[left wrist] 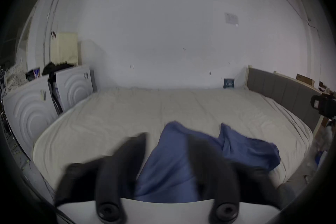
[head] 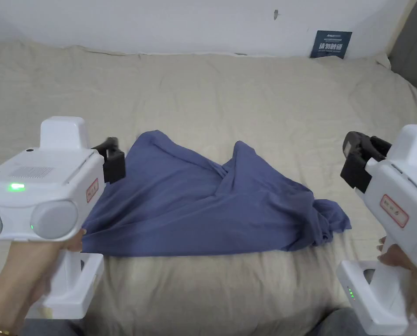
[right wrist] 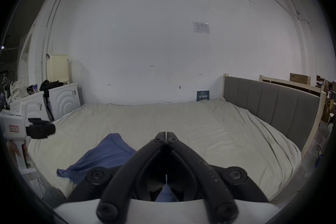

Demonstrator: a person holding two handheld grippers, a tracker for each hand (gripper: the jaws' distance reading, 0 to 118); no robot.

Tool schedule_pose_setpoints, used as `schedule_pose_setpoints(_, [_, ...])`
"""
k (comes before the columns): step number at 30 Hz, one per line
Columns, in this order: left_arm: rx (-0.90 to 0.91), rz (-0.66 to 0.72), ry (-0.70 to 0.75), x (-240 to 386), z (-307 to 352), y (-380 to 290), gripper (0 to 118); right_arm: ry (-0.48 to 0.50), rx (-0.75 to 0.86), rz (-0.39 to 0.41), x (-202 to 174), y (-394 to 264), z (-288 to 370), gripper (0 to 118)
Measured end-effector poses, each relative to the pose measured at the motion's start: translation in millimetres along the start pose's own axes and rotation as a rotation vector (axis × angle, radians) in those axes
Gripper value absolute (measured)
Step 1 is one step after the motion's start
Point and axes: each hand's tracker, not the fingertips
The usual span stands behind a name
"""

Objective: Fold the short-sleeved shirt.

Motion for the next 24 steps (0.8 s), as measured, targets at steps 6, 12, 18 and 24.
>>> schedule_pose_setpoints(6, [-0.249,0.049,0.03,-44.6,-38.5,-26.8,118,0.008,-0.028,0.008,-1.1,-5.6,-12.5,1])
schedule_pose_setpoints(12, [-0.551,0.112,0.152,-92.6,-83.9,-76.7,118,0.011,-0.1,0.015,-5.7,-21.2,-24.2,1])
schedule_pose_setpoints(18, [-0.703,0.14,0.126,-98.2,-84.4,-108.0,105,0.001,-0.161,0.011,-9.0,-33.7,-33.8,1])
schedule_pose_setpoints(24, [-0.705,0.259,0.028,-91.6,-83.5,-116.2,8,0.005,-0.185,0.02,-12.2,-36.9,-39.9,1])
